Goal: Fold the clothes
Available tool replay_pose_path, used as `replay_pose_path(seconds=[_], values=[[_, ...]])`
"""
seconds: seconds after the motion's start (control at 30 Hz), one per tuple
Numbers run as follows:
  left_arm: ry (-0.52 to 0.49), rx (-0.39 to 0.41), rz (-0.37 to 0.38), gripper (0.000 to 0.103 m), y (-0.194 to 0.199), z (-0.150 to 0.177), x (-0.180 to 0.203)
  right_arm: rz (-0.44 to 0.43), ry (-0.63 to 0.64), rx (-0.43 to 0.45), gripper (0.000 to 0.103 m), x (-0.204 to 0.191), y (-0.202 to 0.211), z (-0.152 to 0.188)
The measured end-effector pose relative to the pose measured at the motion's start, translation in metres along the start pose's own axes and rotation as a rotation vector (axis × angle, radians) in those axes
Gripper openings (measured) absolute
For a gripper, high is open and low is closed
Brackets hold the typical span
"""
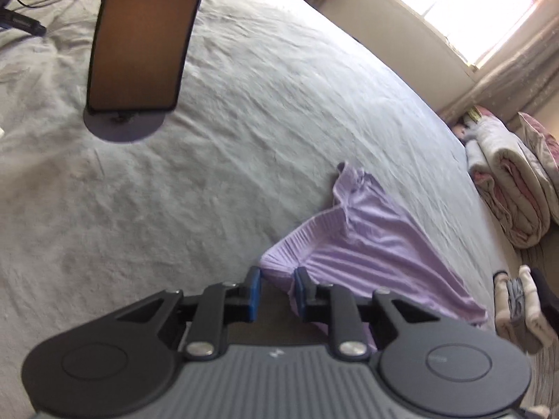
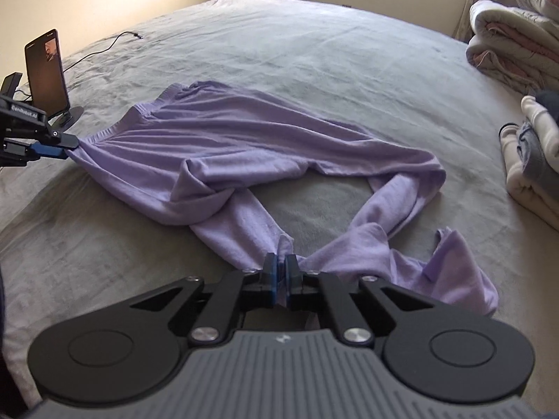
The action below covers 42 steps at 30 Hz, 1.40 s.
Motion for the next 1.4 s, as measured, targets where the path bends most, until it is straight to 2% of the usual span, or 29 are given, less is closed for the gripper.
replay_pose_path(seconds=[0.03, 0.1, 0.17, 0.27, 0.3, 0.4, 0.53, 0.6, 0.63, 0.73, 0.8, 0.83, 1.0, 1.13, 1.4], values=[[0.015, -0.013, 0.018, 0.022, -0.001, 0.001, -0.002, 0.000, 0.007, 0.015, 0.013, -0.001, 0.002, 0.000], [0.044, -0.036, 0.054, 0.022, -0.003, 0.004, -0.006, -0.005, 0.035, 0.055, 0.019, -0.005, 0.008, -0.002], [0.073, -0.048, 0.090, 0.030, -0.003, 0.005, -0.008, -0.021, 0.057, 0.105, 0.042, -0.012, 0.016, -0.006], [0.148, -0.072, 0.137, 0.044, -0.006, 0.006, -0.014, -0.081, 0.104, 0.165, 0.043, -0.034, 0.024, -0.013], [0.172, -0.072, 0.148, 0.045, -0.007, 0.007, -0.016, -0.103, 0.128, 0.175, 0.043, -0.044, 0.024, -0.015], [0.209, -0.062, 0.161, 0.045, -0.013, 0.007, -0.018, -0.147, 0.245, 0.195, 0.043, -0.081, 0.020, -0.018], [0.234, -0.046, 0.163, 0.039, -0.021, 0.006, -0.017, -0.131, 0.375, 0.180, 0.043, -0.118, 0.002, -0.022], [0.229, -0.037, 0.148, 0.032, -0.023, 0.007, -0.016, -0.107, 0.424, 0.165, 0.042, -0.128, -0.010, -0.024], [0.227, -0.032, 0.139, 0.028, -0.025, 0.007, -0.016, -0.091, 0.447, 0.155, 0.038, -0.132, -0.016, -0.025], [0.229, -0.021, 0.121, 0.021, -0.028, 0.005, -0.019, -0.074, 0.493, 0.114, 0.002, -0.139, -0.029, -0.023], [0.200, -0.017, 0.097, 0.017, -0.028, 0.004, -0.019, -0.075, 0.498, 0.101, 0.002, -0.141, -0.027, -0.020], [0.186, -0.009, 0.080, 0.006, -0.026, 0.003, -0.018, -0.085, 0.492, 0.092, 0.002, -0.141, -0.024, -0.018], [0.195, 0.013, 0.075, 0.006, -0.013, 0.008, -0.021, -0.174, 0.439, 0.023, 0.002, -0.144, 0.000, -0.013], [0.158, 0.024, 0.054, 0.006, 0.005, 0.011, -0.026, -0.252, 0.406, -0.029, 0.002, -0.155, 0.019, -0.009], [0.135, -0.008, 0.032, 0.006, 0.040, 0.006, -0.060, -0.389, 0.348, -0.154, 0.002, -0.192, 0.029, 0.002]])
Point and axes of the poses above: each gripper's, at about its wrist camera, not at the fingertips, and y roughly against the way its jaws point, x to its right, z to its underside, the point moved 8 cm from there along -y, roughly the way its jaws point, and after that the axes turned 11 degrees about z, right-handed, at the moved point
